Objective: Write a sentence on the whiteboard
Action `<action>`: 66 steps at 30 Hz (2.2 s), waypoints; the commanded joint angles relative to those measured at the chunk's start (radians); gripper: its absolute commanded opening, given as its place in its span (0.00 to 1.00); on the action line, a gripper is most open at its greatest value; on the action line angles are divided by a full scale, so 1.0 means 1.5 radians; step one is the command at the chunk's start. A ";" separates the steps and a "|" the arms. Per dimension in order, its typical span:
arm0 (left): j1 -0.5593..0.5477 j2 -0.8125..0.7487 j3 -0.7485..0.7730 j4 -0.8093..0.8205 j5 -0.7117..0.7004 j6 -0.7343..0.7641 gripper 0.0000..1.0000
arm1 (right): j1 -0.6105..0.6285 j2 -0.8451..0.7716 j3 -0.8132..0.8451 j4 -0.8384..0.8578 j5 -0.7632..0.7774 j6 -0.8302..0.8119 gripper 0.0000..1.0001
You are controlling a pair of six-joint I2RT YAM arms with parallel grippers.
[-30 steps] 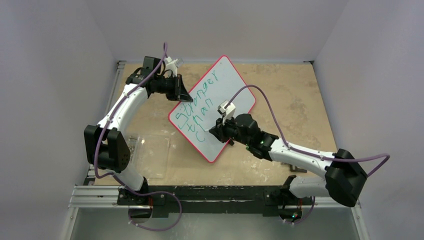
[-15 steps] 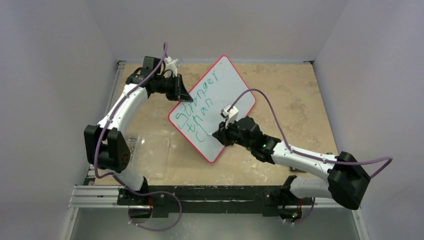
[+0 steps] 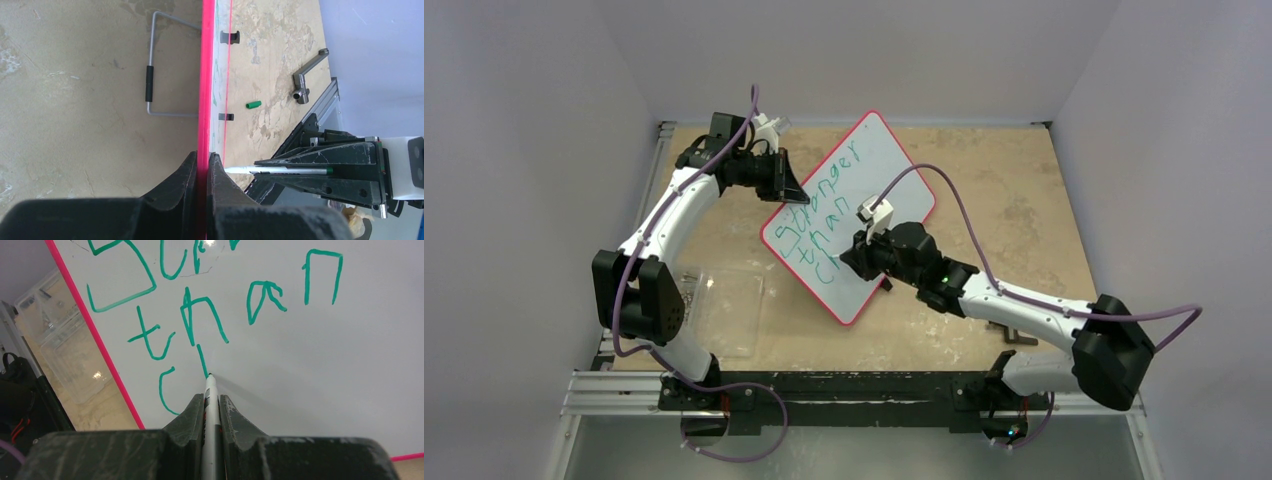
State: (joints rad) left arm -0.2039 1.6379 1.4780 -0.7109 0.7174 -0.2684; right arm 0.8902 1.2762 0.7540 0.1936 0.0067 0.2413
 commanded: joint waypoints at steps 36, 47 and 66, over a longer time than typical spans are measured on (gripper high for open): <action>0.017 -0.019 0.013 0.015 -0.090 0.012 0.00 | 0.000 -0.032 -0.031 -0.032 0.064 0.038 0.00; 0.017 -0.018 0.013 0.015 -0.091 0.012 0.00 | 0.000 -0.054 -0.036 -0.044 0.066 0.042 0.00; 0.017 -0.018 0.012 0.015 -0.093 0.012 0.00 | -0.014 -0.023 0.057 -0.047 0.121 0.037 0.00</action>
State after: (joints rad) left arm -0.2035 1.6379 1.4780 -0.7124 0.7177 -0.2775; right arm 0.8852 1.2133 0.7811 0.0967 0.1455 0.2947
